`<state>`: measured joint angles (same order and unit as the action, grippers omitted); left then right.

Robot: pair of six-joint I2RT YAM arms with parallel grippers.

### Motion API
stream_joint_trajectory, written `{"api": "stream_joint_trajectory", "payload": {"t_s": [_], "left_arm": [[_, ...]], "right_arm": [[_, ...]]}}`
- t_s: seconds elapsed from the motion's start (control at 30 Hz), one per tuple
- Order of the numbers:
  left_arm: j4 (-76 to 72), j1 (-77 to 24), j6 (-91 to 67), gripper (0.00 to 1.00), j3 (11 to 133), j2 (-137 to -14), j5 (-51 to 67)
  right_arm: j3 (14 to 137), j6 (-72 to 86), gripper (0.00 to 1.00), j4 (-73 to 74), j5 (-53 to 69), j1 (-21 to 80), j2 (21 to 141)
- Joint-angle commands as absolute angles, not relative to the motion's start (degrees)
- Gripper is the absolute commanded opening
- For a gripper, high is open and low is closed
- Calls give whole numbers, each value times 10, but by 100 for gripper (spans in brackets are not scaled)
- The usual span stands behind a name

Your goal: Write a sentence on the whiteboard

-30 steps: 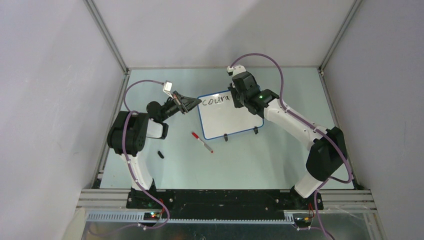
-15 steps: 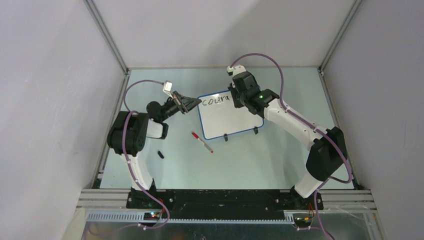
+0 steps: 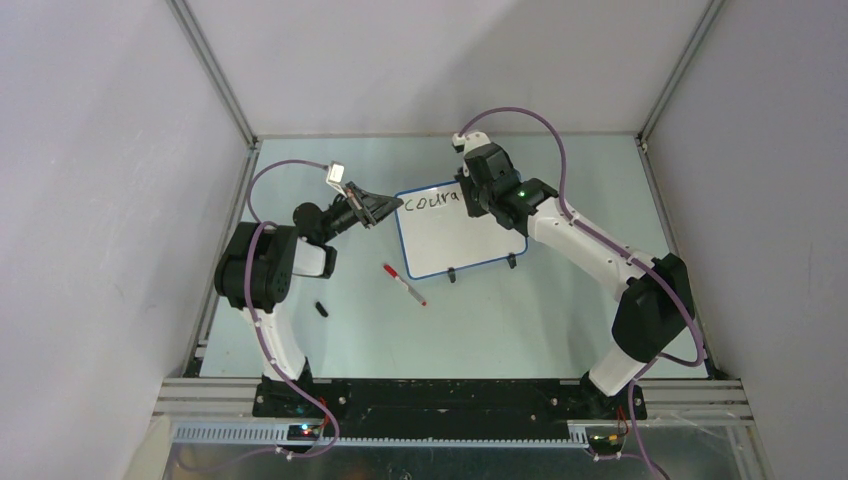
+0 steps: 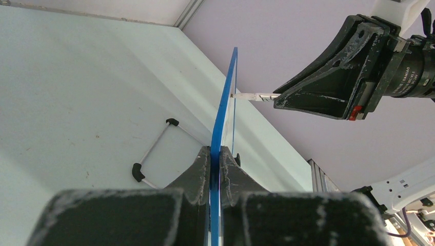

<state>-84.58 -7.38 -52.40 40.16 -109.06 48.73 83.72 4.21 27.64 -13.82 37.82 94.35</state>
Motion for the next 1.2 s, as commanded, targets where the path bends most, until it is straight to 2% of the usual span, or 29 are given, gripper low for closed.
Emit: {"api": "stream_joint_trajectory", "payload": {"t_s": [0.0,1.17], "left_arm": [[-878,-78,-508,0,398,-1062,492],[-878,-78,-508,0,398,-1062,491]], "right_arm": [[848,32,0,284,-135,382,946],[882,38,0,288,-165,373,963]]}}
